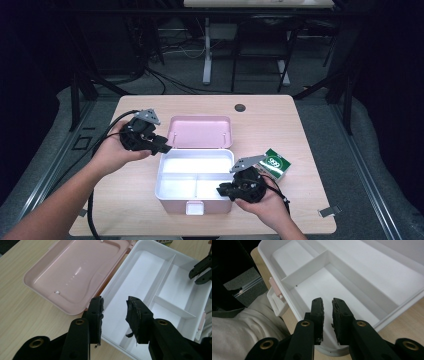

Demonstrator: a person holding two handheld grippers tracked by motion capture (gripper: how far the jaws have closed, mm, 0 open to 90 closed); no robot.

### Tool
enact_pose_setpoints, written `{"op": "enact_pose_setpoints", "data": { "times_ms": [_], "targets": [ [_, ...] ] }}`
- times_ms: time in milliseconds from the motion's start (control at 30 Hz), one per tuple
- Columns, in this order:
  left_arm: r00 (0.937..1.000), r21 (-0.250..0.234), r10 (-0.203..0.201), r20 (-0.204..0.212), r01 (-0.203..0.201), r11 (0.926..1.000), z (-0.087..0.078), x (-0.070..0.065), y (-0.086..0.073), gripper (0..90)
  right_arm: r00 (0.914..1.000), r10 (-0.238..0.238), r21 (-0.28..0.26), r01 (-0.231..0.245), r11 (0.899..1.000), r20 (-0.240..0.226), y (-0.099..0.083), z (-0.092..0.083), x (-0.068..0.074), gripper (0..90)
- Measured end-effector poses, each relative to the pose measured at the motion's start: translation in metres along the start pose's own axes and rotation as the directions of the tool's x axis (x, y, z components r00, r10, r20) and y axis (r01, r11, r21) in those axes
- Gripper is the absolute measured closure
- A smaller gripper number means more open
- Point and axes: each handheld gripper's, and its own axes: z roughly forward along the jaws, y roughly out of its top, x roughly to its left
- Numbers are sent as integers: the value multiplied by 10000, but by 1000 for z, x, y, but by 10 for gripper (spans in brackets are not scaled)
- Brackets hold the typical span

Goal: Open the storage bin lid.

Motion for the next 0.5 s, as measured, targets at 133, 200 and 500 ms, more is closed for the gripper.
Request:
{"op": "enact_pose_setpoints", "data": {
  "times_ms": [133,200,500],
  "targets": [
    [9994,277,347,7,-347,9990,1,-5,5,660,10000,27,231,-26,9997,-50,5,1,0,785],
    [9984,456,565,1,-564,9974,1,-8,9,662,10000,-2,277,1,9996,35,5,1,0,784],
    [9881,1427,1530,160,-1538,9778,13,-23,18,696,9999,154,94,-154,9998,46,2,-6,-2,768]
  ]
}}
